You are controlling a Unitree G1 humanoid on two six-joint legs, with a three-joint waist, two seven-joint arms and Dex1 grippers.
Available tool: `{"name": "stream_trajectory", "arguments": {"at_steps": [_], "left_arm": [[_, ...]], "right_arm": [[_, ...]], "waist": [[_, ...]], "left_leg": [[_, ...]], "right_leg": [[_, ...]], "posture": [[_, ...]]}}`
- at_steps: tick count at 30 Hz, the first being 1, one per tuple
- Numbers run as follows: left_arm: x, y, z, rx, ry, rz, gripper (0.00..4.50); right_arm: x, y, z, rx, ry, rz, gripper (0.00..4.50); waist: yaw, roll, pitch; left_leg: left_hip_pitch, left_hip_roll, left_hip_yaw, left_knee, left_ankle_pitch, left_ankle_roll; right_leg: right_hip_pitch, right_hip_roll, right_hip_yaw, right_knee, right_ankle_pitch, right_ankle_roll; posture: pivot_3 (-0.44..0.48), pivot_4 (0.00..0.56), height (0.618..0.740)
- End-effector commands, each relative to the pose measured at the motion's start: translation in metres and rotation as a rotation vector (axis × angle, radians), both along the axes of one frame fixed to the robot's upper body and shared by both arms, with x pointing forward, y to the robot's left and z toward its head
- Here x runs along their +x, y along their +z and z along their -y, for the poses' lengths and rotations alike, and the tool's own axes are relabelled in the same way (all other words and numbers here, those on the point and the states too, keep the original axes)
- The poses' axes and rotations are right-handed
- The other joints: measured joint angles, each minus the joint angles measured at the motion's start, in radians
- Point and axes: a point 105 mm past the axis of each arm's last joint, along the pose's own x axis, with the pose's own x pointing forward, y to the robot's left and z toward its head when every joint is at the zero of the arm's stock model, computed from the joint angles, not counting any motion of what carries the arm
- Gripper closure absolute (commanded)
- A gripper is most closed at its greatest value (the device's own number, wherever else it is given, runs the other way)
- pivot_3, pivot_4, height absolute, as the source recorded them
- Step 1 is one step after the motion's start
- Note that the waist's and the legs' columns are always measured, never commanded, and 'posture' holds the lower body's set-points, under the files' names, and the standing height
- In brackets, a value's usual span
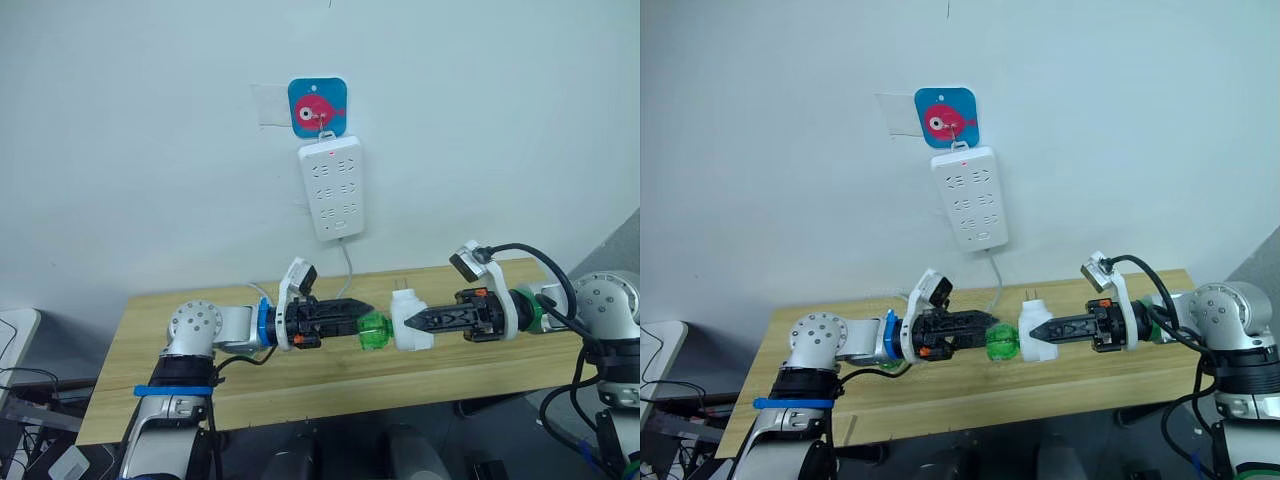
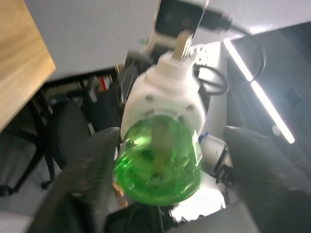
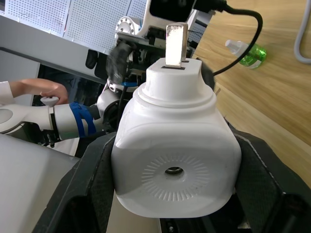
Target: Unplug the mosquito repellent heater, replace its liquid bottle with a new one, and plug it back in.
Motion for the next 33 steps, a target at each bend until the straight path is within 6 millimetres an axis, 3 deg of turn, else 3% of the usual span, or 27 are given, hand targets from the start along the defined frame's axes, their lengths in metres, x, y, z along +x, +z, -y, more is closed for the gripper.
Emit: {"name": "stream_trajectory", "arguments": {"at_steps": [1,7,10,15,21,28,33], "left_arm": [[0.001,0.009,-0.001,-0.028,0.005,0.032,0.01],[0.009,0.009,-0.014,0.013,0.067,0.059,0.01],[0.019,0.014,-0.020,0.069,0.138,0.186,0.01],[0.020,0.042,-0.018,0.195,0.163,0.834,0.01],[-0.016,0.026,-0.019,0.237,0.053,1.453,0.01],[-0.002,0.013,-0.012,0.229,0.214,1.935,0.01],[0.007,0.011,-0.003,0.183,0.260,2.099,0.01]], "right_arm": [[-0.001,0.008,0.001,0.022,0.005,0.024,1.53],[0.003,0.007,0.004,0.032,-0.018,0.010,1.53],[0.006,0.008,0.006,0.042,-0.040,0.002,1.53],[0.012,0.006,0.011,0.062,-0.079,-0.031,1.53],[0.020,0.010,0.014,0.079,-0.113,-0.040,1.53],[0.019,0.013,0.012,0.094,-0.096,-0.054,1.53],[0.019,0.014,0.010,0.098,-0.091,-0.053,1.53]], "waist": [[0.000,0.000,0.000],[0.000,0.000,0.000],[0.000,0.000,0.000],[0.007,0.000,0.002],[0.021,0.002,0.005],[0.056,0.002,0.010],[0.053,0.001,0.011]], "left_leg": [[0.000,0.000,0.000,0.000,0.000,0.000],[0.000,0.000,0.000,0.000,0.000,0.000],[0.000,0.000,0.000,0.000,0.000,0.000],[0.000,0.000,0.002,-0.001,0.000,0.000],[0.000,0.001,0.007,-0.003,-0.001,0.002],[-0.001,0.001,0.008,-0.001,-0.001,0.002],[-0.002,0.001,0.010,0.000,-0.001,0.003]], "right_leg": [[0.000,0.000,0.000,0.000,0.000,0.000],[0.000,0.000,0.000,0.000,0.000,0.000],[0.000,0.000,0.000,0.000,0.000,0.000],[0.000,-0.001,0.001,-0.002,0.001,-0.002],[-0.001,-0.002,0.004,-0.004,0.000,-0.002],[0.000,-0.005,0.002,-0.005,0.001,-0.003],[0.000,-0.006,-0.001,-0.005,0.002,-0.001]], "posture": [[-0.136,0.140,0.740],[-0.131,0.136,0.740],[-0.131,0.136,0.740],[-0.112,0.148,0.740],[-0.095,0.153,0.740],[-0.095,0.159,0.740],[-0.102,0.163,0.740]]}}
